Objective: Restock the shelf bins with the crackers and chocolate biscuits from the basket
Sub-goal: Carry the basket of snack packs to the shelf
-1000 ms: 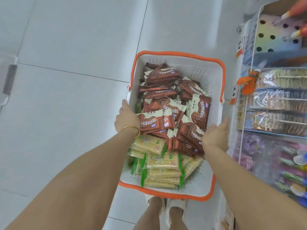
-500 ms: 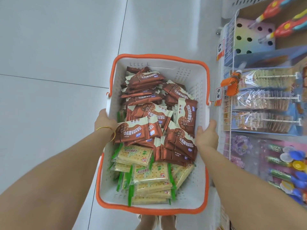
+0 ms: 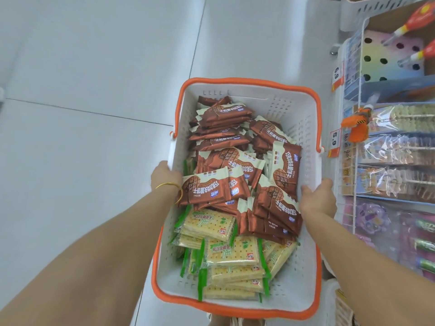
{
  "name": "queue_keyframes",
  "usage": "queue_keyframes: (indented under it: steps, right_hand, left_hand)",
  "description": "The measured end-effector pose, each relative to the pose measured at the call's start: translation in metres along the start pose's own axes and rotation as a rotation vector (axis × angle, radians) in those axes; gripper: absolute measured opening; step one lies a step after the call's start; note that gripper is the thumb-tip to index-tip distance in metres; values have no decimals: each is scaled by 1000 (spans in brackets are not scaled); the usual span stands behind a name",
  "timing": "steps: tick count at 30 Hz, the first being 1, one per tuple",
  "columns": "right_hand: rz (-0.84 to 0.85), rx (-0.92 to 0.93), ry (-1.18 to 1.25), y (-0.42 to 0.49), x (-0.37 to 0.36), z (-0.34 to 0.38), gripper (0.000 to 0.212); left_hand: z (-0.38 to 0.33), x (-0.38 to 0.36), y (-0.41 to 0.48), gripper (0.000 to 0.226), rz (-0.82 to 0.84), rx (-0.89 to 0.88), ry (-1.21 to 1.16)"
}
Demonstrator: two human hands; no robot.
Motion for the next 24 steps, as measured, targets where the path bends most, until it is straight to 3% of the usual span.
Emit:
queue_keyframes:
  steps: [4, 12, 17, 24]
  right_hand:
    - [5, 81, -45, -11, -14, 30, 33]
    - [75, 354, -154, -50, -74, 146, 29]
    - [135, 506, -218, -86, -121, 222, 30]
    - [208, 727, -347, -153, -202, 319, 29]
  left_hand:
    - [23, 21, 2, 7, -64, 37, -57]
    - [89, 95, 24, 36, -186, 73, -107]
    - [127, 147, 37, 69, -199, 99, -238]
    - [202, 202, 70, 70, -372, 291, -309]
Point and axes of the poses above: each hand's wrist, its own y-axis towards the middle knuckle, its own x-axis out of the back of the hand, z = x × y, the point moved 3 cm from there along y, towards the middle knuckle, and after that the axes turned 3 degrees about z, right-handed, at the moved point
